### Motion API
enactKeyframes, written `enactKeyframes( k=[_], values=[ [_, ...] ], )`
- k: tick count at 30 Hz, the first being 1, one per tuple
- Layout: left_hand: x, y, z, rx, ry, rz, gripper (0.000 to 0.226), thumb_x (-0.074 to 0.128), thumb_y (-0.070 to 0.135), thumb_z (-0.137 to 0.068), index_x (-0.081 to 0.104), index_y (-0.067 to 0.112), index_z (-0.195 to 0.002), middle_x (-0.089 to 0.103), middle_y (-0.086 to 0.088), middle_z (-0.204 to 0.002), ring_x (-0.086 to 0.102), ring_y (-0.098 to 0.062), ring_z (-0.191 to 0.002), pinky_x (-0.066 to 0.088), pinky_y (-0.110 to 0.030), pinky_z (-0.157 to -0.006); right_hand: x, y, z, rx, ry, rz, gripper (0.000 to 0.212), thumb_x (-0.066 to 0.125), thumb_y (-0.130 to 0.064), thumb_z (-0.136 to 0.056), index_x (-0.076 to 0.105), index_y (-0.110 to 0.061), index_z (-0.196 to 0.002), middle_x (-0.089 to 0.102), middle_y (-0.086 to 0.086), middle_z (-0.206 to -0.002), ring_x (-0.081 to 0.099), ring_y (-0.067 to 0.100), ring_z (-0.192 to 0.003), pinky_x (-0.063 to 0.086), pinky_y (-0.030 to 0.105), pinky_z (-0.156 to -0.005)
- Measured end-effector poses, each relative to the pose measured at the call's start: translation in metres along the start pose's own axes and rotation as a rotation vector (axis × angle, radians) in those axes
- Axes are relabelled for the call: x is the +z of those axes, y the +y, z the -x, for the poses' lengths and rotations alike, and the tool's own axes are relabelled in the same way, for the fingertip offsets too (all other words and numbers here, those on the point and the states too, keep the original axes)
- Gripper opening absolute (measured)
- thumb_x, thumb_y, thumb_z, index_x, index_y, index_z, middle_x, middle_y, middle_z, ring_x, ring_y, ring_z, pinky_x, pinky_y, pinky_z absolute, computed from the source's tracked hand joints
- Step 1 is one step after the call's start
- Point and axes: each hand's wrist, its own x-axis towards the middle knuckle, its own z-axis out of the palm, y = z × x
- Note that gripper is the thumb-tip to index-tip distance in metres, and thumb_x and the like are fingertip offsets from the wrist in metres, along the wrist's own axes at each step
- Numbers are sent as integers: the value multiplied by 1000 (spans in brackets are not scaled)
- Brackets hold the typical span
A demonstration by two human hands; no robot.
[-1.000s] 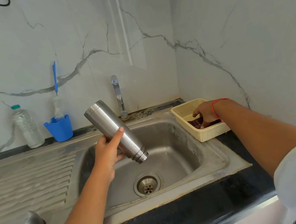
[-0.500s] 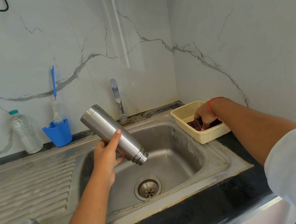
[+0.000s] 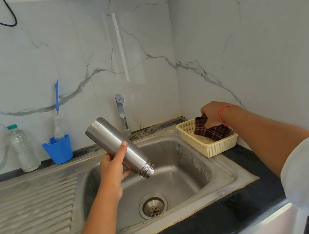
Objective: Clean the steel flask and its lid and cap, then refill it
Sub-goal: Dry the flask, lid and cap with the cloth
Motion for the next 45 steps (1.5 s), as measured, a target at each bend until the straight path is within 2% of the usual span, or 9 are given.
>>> enactKeyframes(
  k=[8, 12, 17, 25, 28, 33, 37, 42, 45],
  values=[
    [-6, 6, 2, 8, 9, 87, 47, 76, 36, -91, 56, 20, -131, 69, -2, -121, 68, -18, -105, 58, -41, -81, -26, -18, 20, 86, 576, -348, 35, 62, -27, -92, 45, -7, -116, 62, 15, -90, 59, 33, -77, 46, 36, -61],
    [-6, 8, 1, 6, 14, 172, 55, 79, 34, -89, 55, 21, -136, 68, 0, -126, 66, -18, -113, 58, -45, -86, -36, -52, 49, 36, 784, -870, 27, 61, -29, -95, 52, -20, -119, 64, -2, -90, 64, 18, -74, 49, 26, -54],
    [-2, 13, 5, 32, -9, 249, 57, 80, 32, -88, 52, 30, -137, 66, 3, -130, 65, -17, -117, 60, -49, -89, -1, -122, 65, 7, 604, -1376, 13, 68, -27, -92, 69, -25, -104, 74, -7, -91, 72, 11, -83, 61, 38, -81],
    [-9, 17, -6, 45, 53, 338, 47, 83, 36, -84, 58, 32, -124, 70, -1, -128, 69, -22, -116, 60, -54, -90, 52, -199, 71, -263, 315, -1266, 13, 68, -21, -90, 67, -26, -102, 75, -2, -91, 72, 19, -86, 59, 40, -81],
    [-12, 20, -9, 27, 71, 389, 47, 82, 34, -86, 58, 28, -125, 72, -5, -124, 72, -24, -111, 62, -51, -87, 43, -198, 71, -363, -4, -1648, 22, 62, -23, -97, 65, -12, -116, 69, 24, -114, 69, 41, -105, 57, 57, -88],
    [-12, 25, -10, -5, 63, 475, 55, 80, 31, -87, 55, 21, -134, 70, -10, -126, 71, -27, -112, 64, -43, -77, 38, -189, 60, -419, -502, -2020, 56, 35, -50, -104, 63, -9, -129, 66, 22, -128, 64, 41, -116, 50, 64, -96],
    [-12, 24, -10, -11, 57, 463, 57, 80, 32, -86, 55, 17, -135, 72, -12, -125, 72, -28, -111, 63, -43, -81, 56, -190, 49, -473, -550, -2107, 27, 70, -22, -87, 56, -12, -108, 63, 23, -122, 65, 42, -108, 46, 71, -95],
    [-9, 21, -12, 20, 73, 424, 68, 83, 33, -80, 54, 17, -139, 71, -13, -126, 72, -28, -112, 62, -42, -78, 62, -189, 44, -510, -535, -2070, 52, 69, -7, -90, 51, -10, -138, 60, 27, -134, 56, 46, -126, 41, 70, -103],
    [-7, 19, -12, 40, 81, 393, 68, 84, 32, -80, 53, 17, -140, 71, -12, -127, 72, -28, -112, 63, -45, -82, 64, -188, 48, -546, -440, -1948, 50, 66, -9, -90, 55, -13, -138, 63, 28, -128, 60, 45, -121, 47, 65, -100]
  ],
)
